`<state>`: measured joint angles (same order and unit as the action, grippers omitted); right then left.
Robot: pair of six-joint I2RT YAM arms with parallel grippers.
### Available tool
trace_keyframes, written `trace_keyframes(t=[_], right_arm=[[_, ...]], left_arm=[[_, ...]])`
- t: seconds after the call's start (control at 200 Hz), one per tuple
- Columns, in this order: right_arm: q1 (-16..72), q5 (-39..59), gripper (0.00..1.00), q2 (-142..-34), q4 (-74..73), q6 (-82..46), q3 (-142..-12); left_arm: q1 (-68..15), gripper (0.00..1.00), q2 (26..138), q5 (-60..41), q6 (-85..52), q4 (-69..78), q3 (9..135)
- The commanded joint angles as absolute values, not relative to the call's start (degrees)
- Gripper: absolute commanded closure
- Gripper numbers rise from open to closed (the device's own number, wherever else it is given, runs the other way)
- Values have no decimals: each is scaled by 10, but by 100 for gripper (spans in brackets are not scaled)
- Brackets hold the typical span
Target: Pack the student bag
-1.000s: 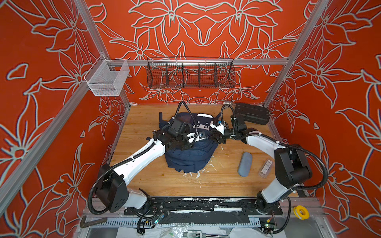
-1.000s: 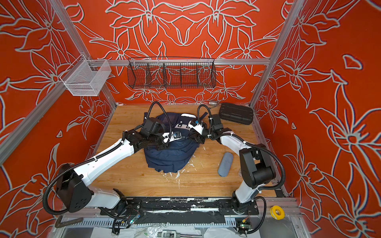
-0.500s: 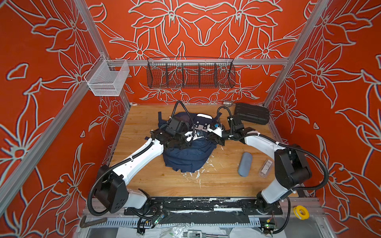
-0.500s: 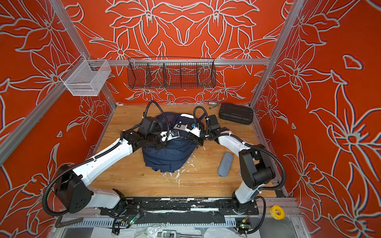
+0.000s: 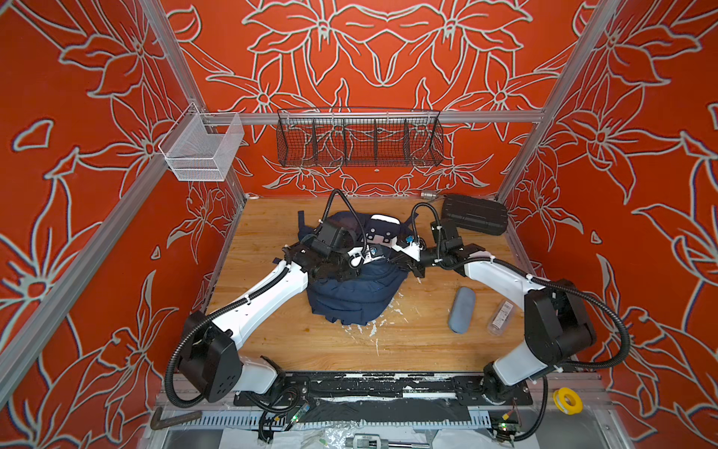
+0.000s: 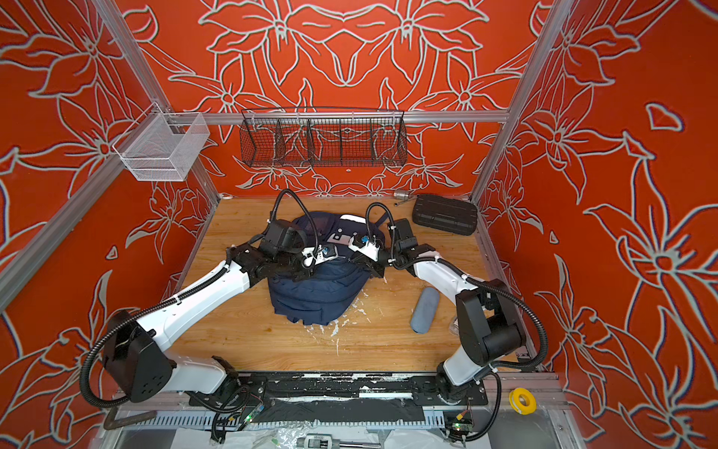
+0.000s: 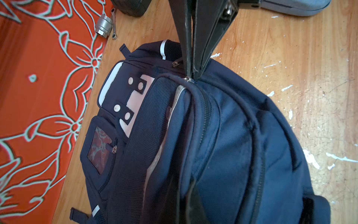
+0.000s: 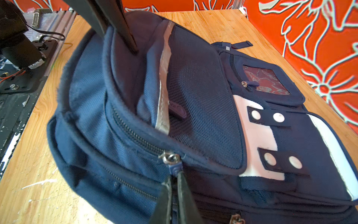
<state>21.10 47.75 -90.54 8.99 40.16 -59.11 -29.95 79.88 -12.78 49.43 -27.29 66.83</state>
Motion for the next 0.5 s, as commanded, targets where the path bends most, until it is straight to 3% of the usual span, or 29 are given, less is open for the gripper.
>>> trace_keyframes(t=[0.0, 0.2, 0.495], right_arm=[[217, 471, 82, -901, 112, 425, -586], [217, 473, 69, -925, 124, 439, -607], [222, 544, 67, -960, 148, 430, -634]], left_arm=[[-296, 100, 770, -148, 492, -209, 689], [-294, 100, 762, -171, 496, -211, 683], [-277, 100, 762, -190, 460, -181, 683]])
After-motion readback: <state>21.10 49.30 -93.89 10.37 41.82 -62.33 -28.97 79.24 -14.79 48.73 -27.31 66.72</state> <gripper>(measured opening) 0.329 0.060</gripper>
